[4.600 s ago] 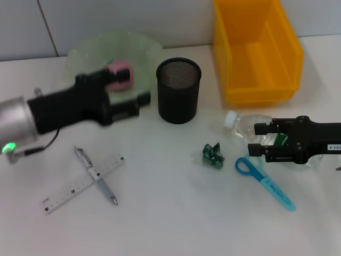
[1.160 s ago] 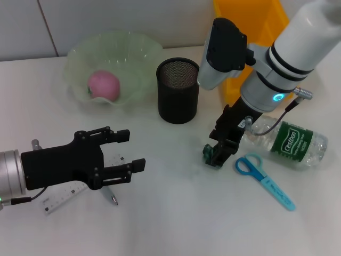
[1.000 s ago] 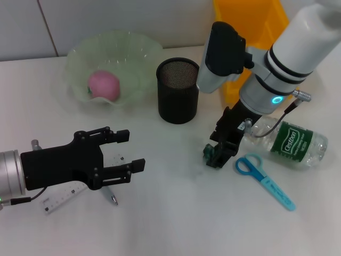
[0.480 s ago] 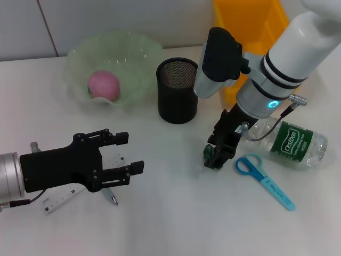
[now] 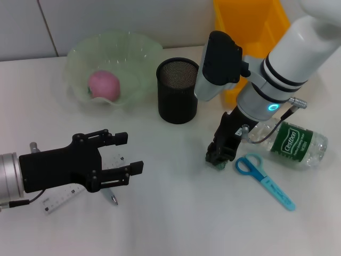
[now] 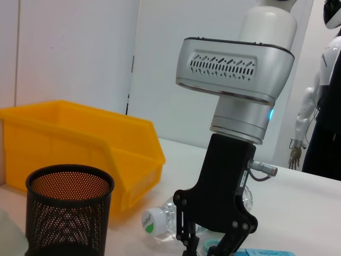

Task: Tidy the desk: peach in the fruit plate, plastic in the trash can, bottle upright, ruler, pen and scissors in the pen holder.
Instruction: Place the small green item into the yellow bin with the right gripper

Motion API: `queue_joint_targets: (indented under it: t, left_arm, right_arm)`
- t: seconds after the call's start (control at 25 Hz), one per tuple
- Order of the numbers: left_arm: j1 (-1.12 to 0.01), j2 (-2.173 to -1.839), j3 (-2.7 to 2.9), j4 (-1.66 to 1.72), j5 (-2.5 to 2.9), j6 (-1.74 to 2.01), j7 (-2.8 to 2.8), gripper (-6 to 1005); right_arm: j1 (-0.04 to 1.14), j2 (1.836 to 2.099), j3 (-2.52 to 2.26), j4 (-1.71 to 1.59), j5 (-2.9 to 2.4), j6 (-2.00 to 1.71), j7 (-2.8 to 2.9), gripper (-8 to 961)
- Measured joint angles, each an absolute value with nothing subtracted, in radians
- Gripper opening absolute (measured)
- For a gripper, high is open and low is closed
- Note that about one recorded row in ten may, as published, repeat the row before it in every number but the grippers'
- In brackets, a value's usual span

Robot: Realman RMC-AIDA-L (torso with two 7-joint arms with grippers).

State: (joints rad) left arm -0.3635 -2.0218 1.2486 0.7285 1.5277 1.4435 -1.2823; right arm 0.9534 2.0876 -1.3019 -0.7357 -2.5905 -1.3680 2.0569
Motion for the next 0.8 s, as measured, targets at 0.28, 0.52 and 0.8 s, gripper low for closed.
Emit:
queue_joint_targets:
  t: [0.28, 0.52, 0.8]
  left_arm:
    - [-0.363, -2.02, 1.249, 0.729, 1.528, 1.443, -1.282, 759]
    - [-0.362, -2.019, 1.249, 0.729, 1.528, 1.444, -1.282, 758]
    - [-0.361, -2.017, 1.249, 0.729, 1.528, 1.443, -1.282, 757]
  right_arm:
    - [0.892, 2.081, -1.29, -0.853, -2.5, -1.432, 2.054, 176]
    - [0.745, 2.079, -1.25, -1.108, -2.377, -1.528, 2.045, 127]
    - [0.59, 2.078, -0.924, -1.216, -2.095, -1.597, 1.886, 116]
